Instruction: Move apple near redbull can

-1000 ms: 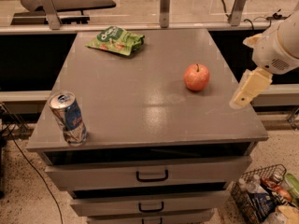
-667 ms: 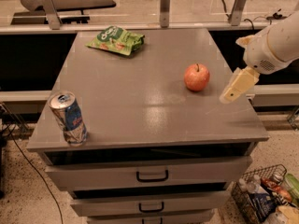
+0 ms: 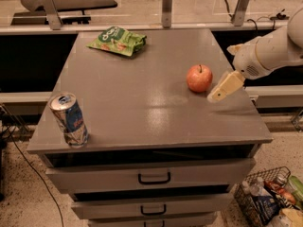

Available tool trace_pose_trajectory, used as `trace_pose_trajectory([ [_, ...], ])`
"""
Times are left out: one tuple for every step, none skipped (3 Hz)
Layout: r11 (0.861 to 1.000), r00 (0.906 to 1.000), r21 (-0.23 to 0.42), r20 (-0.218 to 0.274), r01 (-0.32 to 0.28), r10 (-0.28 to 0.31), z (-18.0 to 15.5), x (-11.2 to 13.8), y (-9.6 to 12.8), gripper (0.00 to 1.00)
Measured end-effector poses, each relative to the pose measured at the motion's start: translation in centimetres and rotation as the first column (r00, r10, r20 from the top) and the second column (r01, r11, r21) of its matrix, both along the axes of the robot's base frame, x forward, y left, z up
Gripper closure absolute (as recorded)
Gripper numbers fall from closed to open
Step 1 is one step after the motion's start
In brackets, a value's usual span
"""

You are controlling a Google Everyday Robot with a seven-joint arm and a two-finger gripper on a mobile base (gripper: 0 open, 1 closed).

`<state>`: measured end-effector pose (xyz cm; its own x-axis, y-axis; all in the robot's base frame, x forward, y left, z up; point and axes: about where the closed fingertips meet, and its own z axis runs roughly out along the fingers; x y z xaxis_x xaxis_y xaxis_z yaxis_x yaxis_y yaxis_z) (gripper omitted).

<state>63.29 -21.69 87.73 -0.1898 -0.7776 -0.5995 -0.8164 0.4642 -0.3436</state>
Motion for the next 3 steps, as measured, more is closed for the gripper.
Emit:
trace_pose_trajectory([
  [0.997, 0.9987, 0.077, -0.049, -0.010, 0.014, -1.2, 0.6, 1.9, 0.13],
  [0.991, 0.9955, 0.132, -0.083, -0.035, 0.046, -1.5, 0.4, 3.9, 0.36],
  [0.982, 0.9920, 0.174, -0.088, -0.075, 0.091, -0.6, -0.3, 5.7, 0.59],
])
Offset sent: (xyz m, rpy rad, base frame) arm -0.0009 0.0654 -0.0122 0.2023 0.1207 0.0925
